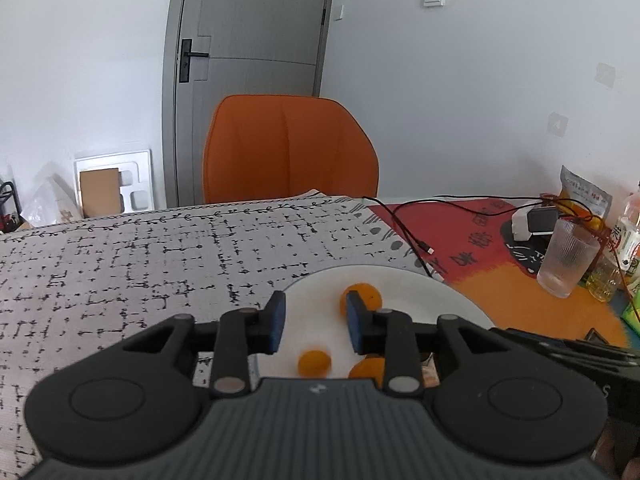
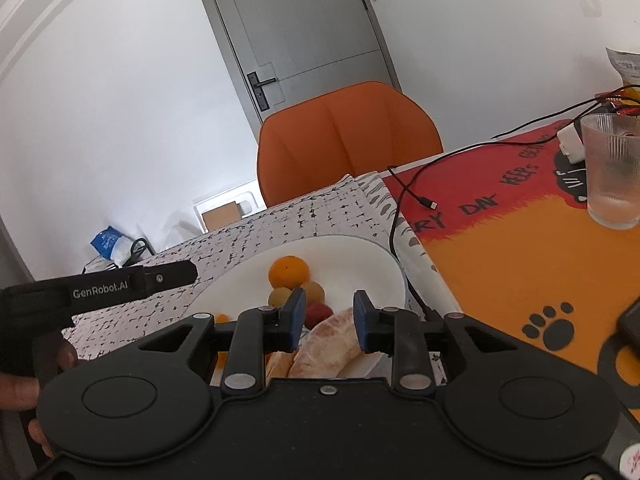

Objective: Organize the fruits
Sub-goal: 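Lower both fruits into the white bowl and open both tools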

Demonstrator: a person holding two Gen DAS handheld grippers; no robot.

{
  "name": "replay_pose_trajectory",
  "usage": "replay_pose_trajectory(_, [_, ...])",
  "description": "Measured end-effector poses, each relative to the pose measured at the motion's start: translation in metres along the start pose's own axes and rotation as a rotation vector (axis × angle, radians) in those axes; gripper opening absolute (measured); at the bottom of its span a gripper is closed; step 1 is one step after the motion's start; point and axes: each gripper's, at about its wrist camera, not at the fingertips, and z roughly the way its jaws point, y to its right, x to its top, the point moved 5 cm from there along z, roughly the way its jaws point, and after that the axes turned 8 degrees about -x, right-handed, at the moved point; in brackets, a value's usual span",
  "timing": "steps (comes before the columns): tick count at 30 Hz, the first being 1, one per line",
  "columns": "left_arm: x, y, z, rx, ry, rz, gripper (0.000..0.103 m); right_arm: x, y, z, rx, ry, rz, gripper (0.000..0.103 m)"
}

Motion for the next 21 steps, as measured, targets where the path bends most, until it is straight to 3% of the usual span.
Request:
replay_pose_trajectory(3, [-0.002, -0.006, -0.006, 0.007, -0.005, -0.018, 0.042, -0.001, -0.003, -0.003, 0.007, 0.004, 0.001, 0.028])
replay_pose_trajectory(5, [-0.004, -0.009, -0.013, 0.027, 0.007, -0.018, 0.055, -0.002, -0.005, -0.002, 0.013, 0.002, -0.002, 0.028])
replay_pose_trajectory(11, [-0.008, -0.02, -0.032, 0.054, 0.034, -0.027, 0.076, -0.008, -0.018, -0.004, 0.03, -0.009, -0.012, 0.03])
replay_pose_trajectory(15, [-0.01, -0.026, -0.043, 0.051, 0.038, -0.043, 0.078, -0.011, -0.026, -0.009, 0.04, -0.007, -0.021, 0.033])
replay_pose_trajectory(17, [-0.011, -0.027, -0.05, 0.061, 0.035, -0.039, 0.087, -0.012, -0.03, -0.013, 0.043, -0.003, -0.027, 0.037])
replay_pose_trajectory(21, [-0.014, -0.031, -0.065, 0.073, 0.039, -0.039, 0.089, -0.012, -0.035, -0.02, 0.045, 0.005, -0.036, 0.043])
